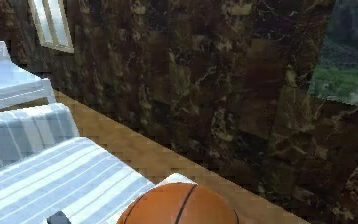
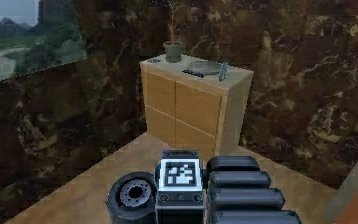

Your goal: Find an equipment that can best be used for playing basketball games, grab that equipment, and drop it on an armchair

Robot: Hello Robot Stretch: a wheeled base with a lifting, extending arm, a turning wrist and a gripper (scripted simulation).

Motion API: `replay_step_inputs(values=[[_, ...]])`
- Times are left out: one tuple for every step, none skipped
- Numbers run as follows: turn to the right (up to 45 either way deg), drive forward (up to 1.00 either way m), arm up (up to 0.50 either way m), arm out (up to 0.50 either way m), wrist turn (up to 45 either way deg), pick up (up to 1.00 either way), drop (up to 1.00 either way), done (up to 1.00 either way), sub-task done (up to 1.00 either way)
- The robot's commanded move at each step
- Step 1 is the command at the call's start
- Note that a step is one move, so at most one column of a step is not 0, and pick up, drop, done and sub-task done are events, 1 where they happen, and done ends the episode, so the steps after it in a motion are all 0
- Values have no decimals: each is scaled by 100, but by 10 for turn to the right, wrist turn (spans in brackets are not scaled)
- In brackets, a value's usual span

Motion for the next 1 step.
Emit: replay_step_inputs(values=[[-450, 0, 0, 0, 0, 0, 0, 0, 0]])
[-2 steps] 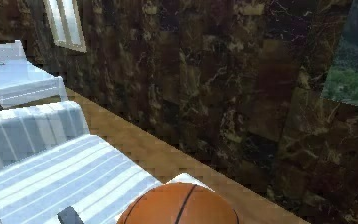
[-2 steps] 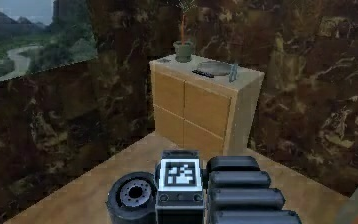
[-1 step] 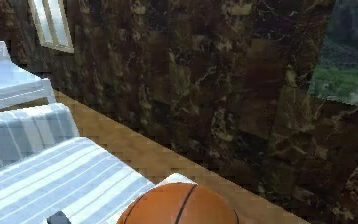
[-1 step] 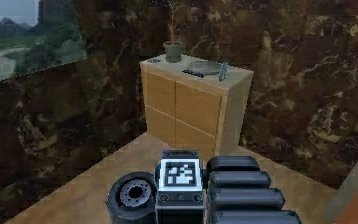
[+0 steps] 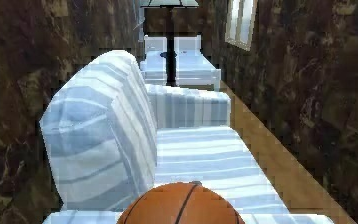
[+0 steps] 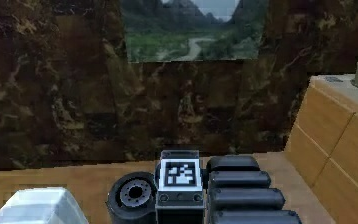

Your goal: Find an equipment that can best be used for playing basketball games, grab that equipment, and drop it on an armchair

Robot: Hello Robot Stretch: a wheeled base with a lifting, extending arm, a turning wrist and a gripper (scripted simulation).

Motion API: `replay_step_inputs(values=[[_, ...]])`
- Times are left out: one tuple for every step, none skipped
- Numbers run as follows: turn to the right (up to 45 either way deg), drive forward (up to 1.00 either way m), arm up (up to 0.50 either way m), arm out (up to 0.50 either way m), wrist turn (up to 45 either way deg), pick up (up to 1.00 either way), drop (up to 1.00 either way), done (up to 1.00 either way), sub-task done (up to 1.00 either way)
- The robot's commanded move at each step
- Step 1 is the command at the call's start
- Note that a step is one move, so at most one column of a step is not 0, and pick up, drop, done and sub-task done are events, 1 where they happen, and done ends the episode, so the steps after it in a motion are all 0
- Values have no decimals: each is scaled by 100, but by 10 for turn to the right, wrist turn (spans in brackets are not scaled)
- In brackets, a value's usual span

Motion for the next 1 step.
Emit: replay_step_inputs(values=[[-330, 0, 0, 0, 0, 0, 0, 0, 0]])
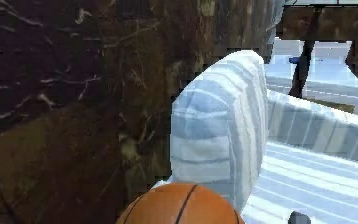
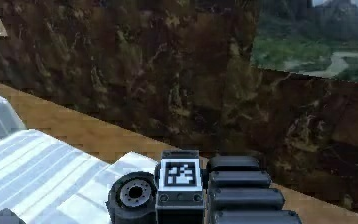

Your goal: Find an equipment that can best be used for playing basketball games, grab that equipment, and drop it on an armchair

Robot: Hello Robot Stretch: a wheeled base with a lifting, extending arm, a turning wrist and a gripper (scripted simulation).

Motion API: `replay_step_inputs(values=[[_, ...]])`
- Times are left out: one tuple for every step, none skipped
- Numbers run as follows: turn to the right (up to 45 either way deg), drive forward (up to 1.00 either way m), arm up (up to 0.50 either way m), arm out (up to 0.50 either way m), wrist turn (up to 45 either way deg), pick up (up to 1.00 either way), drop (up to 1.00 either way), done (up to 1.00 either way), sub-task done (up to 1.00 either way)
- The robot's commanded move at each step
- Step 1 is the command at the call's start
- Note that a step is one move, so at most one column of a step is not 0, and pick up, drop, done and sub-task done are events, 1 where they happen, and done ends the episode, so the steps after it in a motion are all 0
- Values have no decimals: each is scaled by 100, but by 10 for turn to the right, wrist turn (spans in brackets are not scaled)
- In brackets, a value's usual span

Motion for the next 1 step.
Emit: replay_step_inputs(values=[[450, 0, 0, 0, 0, 0, 0, 0, 0]])
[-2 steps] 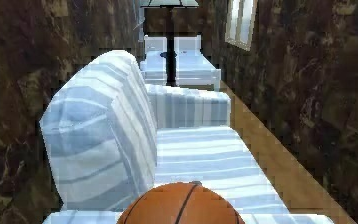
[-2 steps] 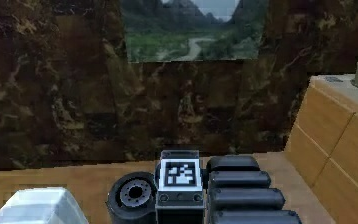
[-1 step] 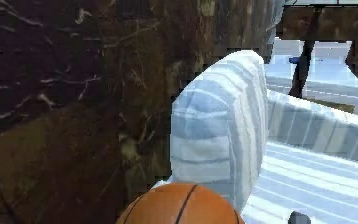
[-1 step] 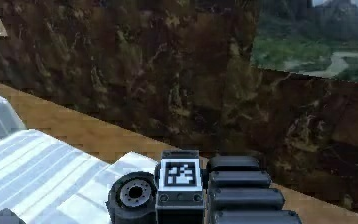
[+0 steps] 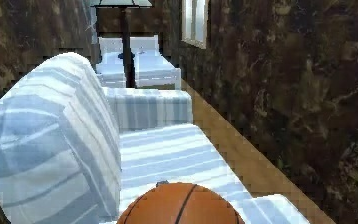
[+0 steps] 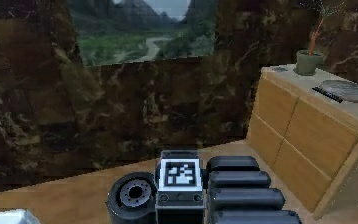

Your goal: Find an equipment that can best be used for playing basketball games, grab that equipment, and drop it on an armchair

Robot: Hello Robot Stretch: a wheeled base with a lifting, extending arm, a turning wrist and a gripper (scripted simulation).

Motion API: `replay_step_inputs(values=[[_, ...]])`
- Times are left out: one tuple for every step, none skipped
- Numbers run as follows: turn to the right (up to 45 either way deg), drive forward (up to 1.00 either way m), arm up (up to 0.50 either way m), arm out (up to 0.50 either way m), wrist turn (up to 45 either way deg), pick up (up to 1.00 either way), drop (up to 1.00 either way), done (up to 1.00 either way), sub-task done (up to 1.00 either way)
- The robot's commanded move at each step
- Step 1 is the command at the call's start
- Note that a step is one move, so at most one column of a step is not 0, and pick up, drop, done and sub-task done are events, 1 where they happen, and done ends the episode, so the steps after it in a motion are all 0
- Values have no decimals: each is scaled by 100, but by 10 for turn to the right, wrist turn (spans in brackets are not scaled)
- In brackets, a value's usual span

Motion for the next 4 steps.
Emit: replay_step_inputs(values=[[300, 0, 0, 0, 0, 0, 0, 0, 0], [-450, 0, 0, 0, 0, 0, 0, 0, 0], [-270, 0, 0, 0, 0, 0, 0, 0, 0], [-30, 0, 0, 0, 0, 0, 0, 0, 0]])
